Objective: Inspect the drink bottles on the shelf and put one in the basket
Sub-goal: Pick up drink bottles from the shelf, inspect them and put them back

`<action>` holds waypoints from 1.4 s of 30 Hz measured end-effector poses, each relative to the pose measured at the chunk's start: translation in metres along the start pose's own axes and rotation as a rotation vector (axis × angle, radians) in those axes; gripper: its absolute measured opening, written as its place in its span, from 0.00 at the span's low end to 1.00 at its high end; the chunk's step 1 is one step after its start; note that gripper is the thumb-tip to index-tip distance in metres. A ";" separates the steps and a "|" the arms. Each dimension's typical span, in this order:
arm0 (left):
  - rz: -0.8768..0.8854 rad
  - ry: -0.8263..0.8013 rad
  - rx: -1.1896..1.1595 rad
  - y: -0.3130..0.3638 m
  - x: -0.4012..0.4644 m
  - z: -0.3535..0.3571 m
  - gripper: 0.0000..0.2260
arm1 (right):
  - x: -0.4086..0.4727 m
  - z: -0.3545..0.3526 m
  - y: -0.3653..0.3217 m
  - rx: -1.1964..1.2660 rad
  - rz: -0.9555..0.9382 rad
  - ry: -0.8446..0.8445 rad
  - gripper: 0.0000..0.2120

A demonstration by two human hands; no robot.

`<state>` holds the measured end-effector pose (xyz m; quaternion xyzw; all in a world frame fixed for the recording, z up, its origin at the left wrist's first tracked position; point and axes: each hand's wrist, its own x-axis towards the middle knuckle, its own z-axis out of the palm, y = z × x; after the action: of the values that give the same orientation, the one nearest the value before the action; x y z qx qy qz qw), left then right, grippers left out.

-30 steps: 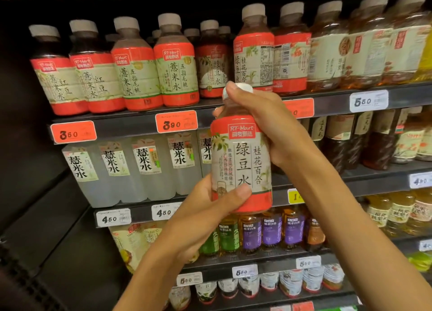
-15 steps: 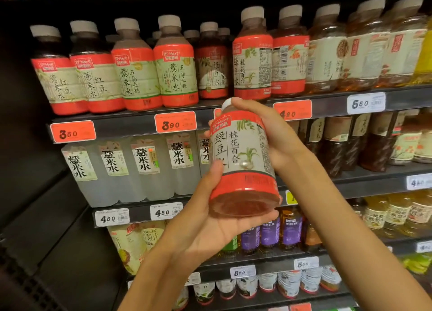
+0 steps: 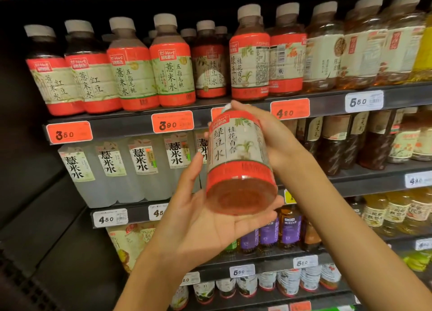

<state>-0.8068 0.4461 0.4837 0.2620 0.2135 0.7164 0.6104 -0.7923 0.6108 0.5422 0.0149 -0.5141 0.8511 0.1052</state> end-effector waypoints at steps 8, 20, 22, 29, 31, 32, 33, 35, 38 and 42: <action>0.314 0.163 0.389 0.003 0.014 -0.017 0.27 | -0.015 0.016 -0.023 -0.284 -0.417 -0.101 0.10; 0.679 0.500 1.286 -0.001 0.024 -0.027 0.37 | -0.052 0.037 -0.016 -0.943 -0.897 -0.189 0.20; 0.688 0.467 1.311 0.005 0.025 -0.029 0.40 | -0.058 0.030 -0.012 -0.984 -0.934 -0.218 0.21; 0.766 0.487 1.346 0.012 0.032 -0.040 0.37 | -0.063 0.019 0.010 -1.009 -0.973 -0.131 0.23; 0.733 0.487 1.337 0.013 0.035 -0.042 0.38 | -0.056 0.021 0.011 -0.974 -0.982 -0.106 0.22; 0.717 0.479 1.329 0.013 0.036 -0.041 0.39 | -0.051 0.021 0.010 -0.949 -0.989 -0.092 0.21; 0.713 0.471 1.318 0.014 0.038 -0.041 0.39 | -0.047 0.021 0.010 -0.923 -0.998 -0.075 0.21; 0.737 0.487 1.304 0.017 0.040 -0.042 0.40 | -0.037 0.021 0.010 -0.854 -0.998 -0.054 0.21; 0.771 0.530 1.305 0.022 0.043 -0.041 0.38 | -0.022 0.020 0.002 -0.712 -0.949 -0.042 0.20; 0.743 0.466 1.284 0.038 0.045 -0.032 0.36 | 0.000 0.024 -0.021 -0.549 -0.876 0.012 0.16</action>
<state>-0.8611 0.4850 0.4883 0.4614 0.6076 0.6465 -0.0018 -0.7903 0.5992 0.5721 0.1957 -0.6637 0.5610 0.4545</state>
